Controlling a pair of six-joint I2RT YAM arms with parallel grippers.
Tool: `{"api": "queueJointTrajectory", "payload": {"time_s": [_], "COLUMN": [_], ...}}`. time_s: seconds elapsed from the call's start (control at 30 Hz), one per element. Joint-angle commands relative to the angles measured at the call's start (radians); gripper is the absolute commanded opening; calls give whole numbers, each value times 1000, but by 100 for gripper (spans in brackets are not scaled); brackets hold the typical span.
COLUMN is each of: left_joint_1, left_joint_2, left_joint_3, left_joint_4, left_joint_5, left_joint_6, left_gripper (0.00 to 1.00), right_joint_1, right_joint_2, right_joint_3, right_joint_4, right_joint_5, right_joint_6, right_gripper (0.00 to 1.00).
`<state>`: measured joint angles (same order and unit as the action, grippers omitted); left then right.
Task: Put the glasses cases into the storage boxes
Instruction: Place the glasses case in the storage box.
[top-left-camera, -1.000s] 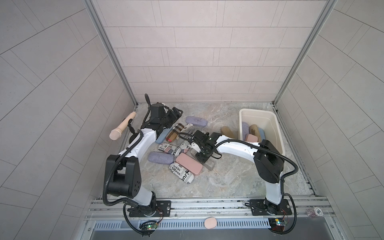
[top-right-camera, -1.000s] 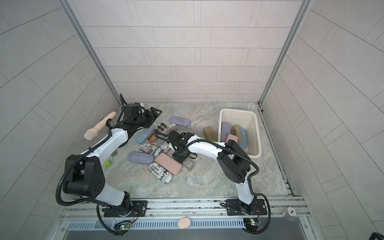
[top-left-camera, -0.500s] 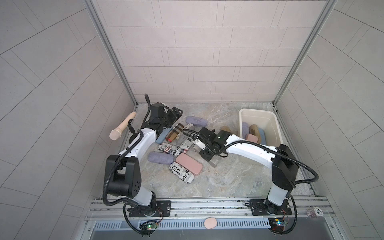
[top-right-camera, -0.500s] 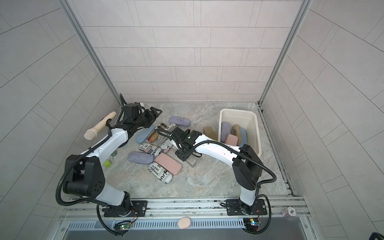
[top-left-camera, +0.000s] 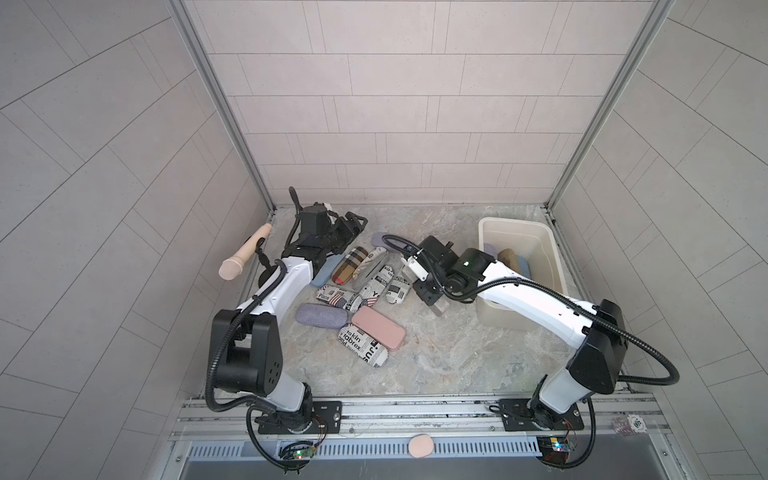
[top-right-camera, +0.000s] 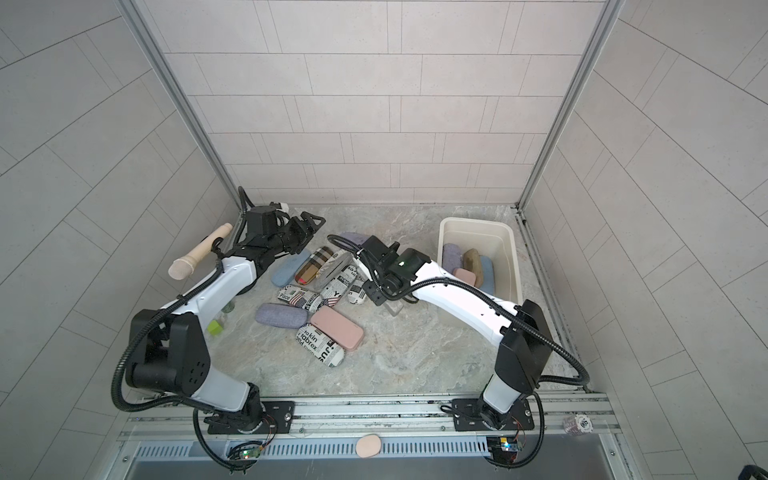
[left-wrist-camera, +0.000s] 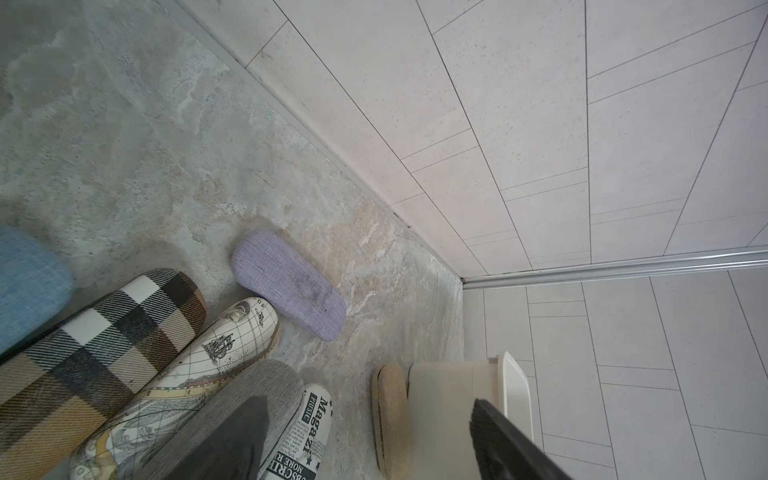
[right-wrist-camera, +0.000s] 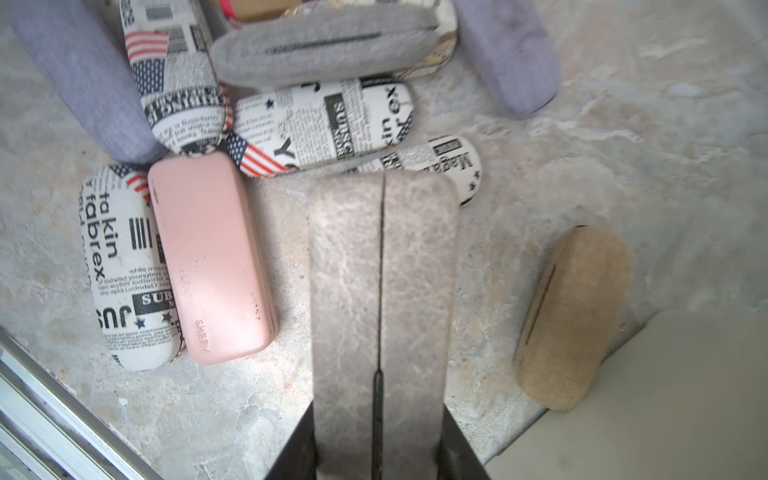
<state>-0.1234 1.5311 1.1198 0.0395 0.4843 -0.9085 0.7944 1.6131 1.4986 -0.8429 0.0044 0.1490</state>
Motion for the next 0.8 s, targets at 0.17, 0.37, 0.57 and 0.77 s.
{"api": "queueJointTrajectory", "payload": {"time_s": [0.17, 0.37, 0.57, 0.77], "left_joint_1": [-31, -53, -107, -157], "left_joint_2": [-17, -15, -12, -2], "left_joint_3": [19, 23, 27, 31], "left_joint_4": [49, 50, 48, 47], "left_joint_5": [35, 41, 45, 54], "left_joint_6": [-6, 0, 19, 25], "left_gripper": [84, 84, 84, 84], "right_joint_1": [-115, -265, -488, -649], "right_joint_2": [-118, -163, -209, -221], "right_joint_3": [136, 178, 156, 49], "right_joint_4": [-50, -123, -166, -150], "right_joint_5": [68, 127, 137, 387], "right_joint_6": [30, 41, 55, 23], "right_gripper": [34, 33, 33, 32]}}
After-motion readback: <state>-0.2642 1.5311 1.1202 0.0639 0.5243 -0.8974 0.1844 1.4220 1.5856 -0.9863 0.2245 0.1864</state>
